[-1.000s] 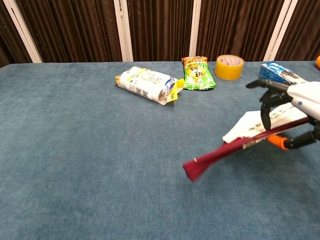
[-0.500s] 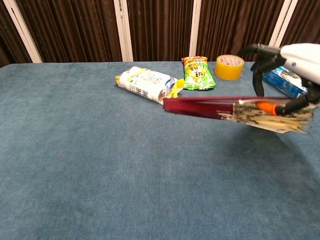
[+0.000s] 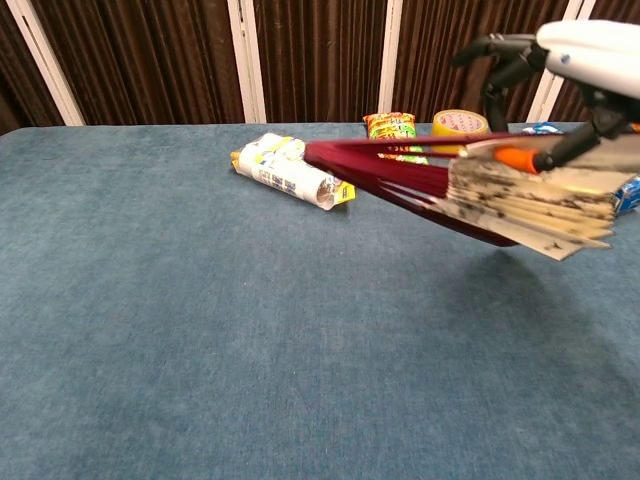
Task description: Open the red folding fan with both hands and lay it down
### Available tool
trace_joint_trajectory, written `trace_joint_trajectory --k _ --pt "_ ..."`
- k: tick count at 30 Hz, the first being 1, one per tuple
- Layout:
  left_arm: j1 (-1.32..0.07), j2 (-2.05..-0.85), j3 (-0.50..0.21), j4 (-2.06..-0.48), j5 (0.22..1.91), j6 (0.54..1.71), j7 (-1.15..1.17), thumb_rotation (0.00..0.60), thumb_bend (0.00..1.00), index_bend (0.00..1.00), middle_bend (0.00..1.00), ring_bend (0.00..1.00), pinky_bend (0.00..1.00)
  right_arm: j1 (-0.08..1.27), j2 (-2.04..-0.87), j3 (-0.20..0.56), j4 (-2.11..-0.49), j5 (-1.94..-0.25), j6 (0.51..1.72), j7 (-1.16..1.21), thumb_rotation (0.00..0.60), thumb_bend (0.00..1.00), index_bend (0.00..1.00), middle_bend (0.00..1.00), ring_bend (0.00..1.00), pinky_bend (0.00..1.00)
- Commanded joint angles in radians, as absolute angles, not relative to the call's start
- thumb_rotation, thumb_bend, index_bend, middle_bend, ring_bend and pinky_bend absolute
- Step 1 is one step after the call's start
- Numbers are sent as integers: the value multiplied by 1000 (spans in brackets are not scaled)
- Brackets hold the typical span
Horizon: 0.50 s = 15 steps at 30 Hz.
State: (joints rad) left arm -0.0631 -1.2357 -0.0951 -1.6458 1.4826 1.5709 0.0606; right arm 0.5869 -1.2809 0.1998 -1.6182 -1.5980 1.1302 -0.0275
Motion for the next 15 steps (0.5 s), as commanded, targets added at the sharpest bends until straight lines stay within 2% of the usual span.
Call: trace_joint_trajectory --k 1,8,15 --pt "-77 -1246 -98 -1630 1486 1553 28 600 380 88 0 0 78 632 -1251 245 -1660 -1546 1074 46 600 414 794 139 254 154" --pt "-114 -1261 -111 -1596 1481 1499 -47 600 379 88 0 0 78 708 -1200 331 -1684 -1445 978 131 600 420 824 150 260 154" --pt "-158 -1281 -118 -1562 1473 1428 -138 600 375 87 0 0 79 775 -1173 377 -1720 -1393 906 154 600 422 838 151 261 154"
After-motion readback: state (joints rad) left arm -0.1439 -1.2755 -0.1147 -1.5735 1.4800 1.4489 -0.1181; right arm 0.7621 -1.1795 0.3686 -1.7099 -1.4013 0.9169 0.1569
